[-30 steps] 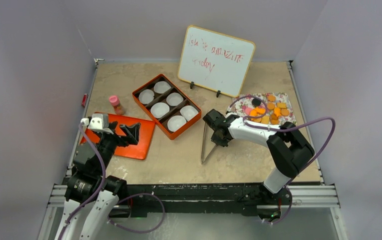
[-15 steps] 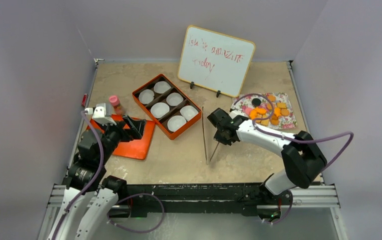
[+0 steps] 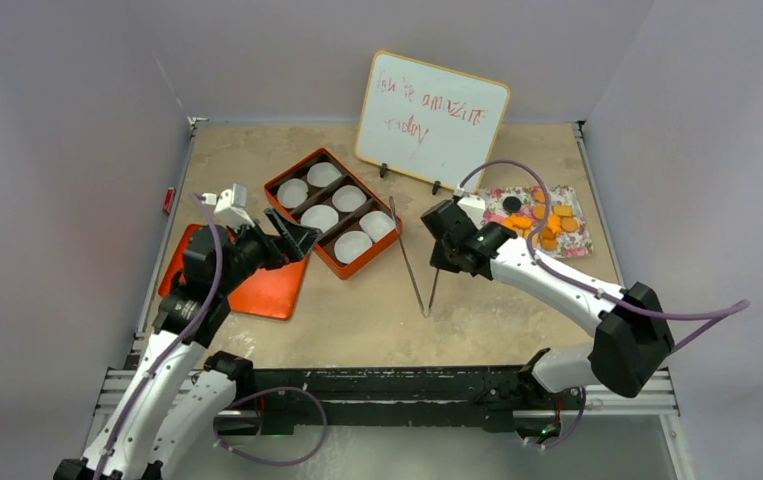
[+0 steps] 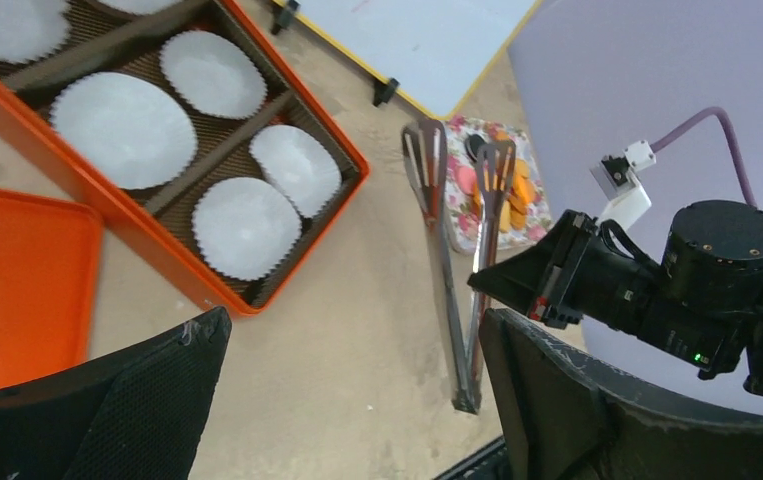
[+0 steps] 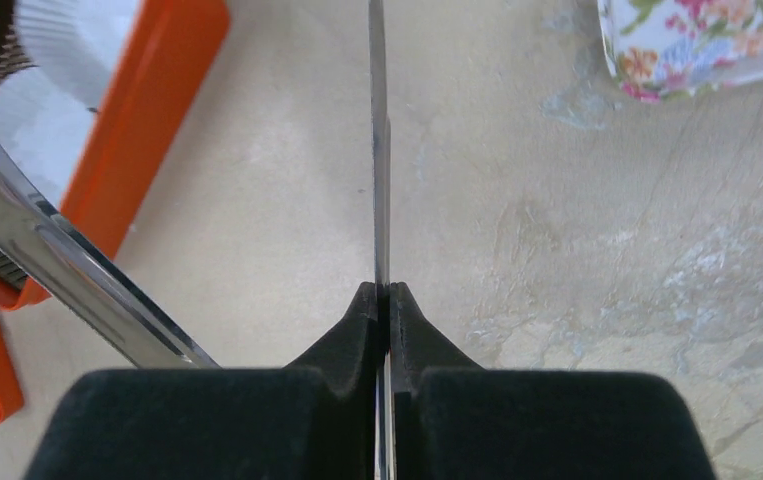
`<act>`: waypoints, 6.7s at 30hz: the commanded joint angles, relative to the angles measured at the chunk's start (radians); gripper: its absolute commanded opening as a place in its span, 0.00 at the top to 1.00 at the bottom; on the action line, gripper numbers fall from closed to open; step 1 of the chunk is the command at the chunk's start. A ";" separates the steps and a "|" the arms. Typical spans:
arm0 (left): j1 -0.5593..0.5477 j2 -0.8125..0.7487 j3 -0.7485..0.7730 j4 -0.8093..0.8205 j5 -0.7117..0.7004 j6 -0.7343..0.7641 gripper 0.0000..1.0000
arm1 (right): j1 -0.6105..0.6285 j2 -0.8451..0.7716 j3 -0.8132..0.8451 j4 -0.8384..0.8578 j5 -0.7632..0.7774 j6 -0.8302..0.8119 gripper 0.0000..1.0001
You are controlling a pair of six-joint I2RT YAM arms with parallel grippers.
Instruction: Pack the cookies
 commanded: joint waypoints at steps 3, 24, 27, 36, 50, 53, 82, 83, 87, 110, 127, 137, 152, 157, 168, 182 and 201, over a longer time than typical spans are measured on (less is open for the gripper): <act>-0.007 0.133 -0.032 0.248 0.199 -0.129 0.08 | 0.004 -0.046 0.095 0.003 -0.020 -0.161 1.00; -0.126 0.489 -0.002 0.615 0.258 -0.292 0.18 | 0.004 -0.017 0.168 0.084 -0.130 -0.203 1.00; -0.149 0.514 0.002 0.635 0.249 -0.290 0.21 | 0.004 -0.014 0.171 0.094 -0.137 -0.202 1.00; -0.196 0.596 0.029 0.685 0.191 -0.328 0.26 | 0.005 -0.024 0.163 0.127 -0.157 -0.195 1.00; -0.247 0.650 0.026 0.766 0.091 -0.402 0.50 | 0.004 -0.030 0.145 0.171 -0.181 -0.162 1.00; -0.250 0.656 0.023 0.783 0.087 -0.412 0.53 | 0.006 -0.030 0.146 0.173 -0.185 -0.160 1.00; -0.255 0.605 -0.035 0.813 0.066 -0.586 1.00 | 0.007 -0.216 -0.038 0.384 -0.275 -0.238 0.30; -0.254 0.602 -0.037 0.806 0.059 -0.593 1.00 | 0.006 -0.229 -0.039 0.383 -0.277 -0.253 0.25; -0.255 0.605 -0.035 0.787 0.034 -0.618 1.00 | 0.006 -0.263 -0.027 0.389 -0.315 -0.345 0.09; -0.255 0.651 -0.017 0.773 -0.002 -0.679 1.00 | 0.088 -0.070 0.171 0.239 -0.289 -0.470 0.01; -0.258 0.655 -0.005 0.782 0.018 -0.684 1.00 | 0.102 0.005 0.209 0.192 -0.243 -0.466 0.11; -0.278 0.656 0.031 0.723 0.001 -0.646 1.00 | 0.111 0.025 0.249 0.178 -0.240 -0.480 0.18; -0.283 0.624 0.042 0.644 -0.003 -0.643 0.76 | 0.125 0.009 0.233 0.196 -0.239 -0.477 0.48; -0.283 0.600 0.037 0.628 -0.008 -0.645 0.60 | 0.125 0.000 0.224 0.208 -0.250 -0.471 0.55; -0.284 0.570 0.009 0.586 -0.009 -0.679 0.49 | 0.125 -0.032 0.176 0.276 -0.287 -0.452 0.66; -0.283 0.600 -0.002 0.591 -0.014 -0.725 0.48 | 0.128 -0.076 0.117 0.358 -0.316 -0.447 0.67; -0.283 0.639 0.027 0.616 -0.049 -0.723 0.65 | 0.144 -0.042 0.110 0.408 -0.349 -0.493 0.70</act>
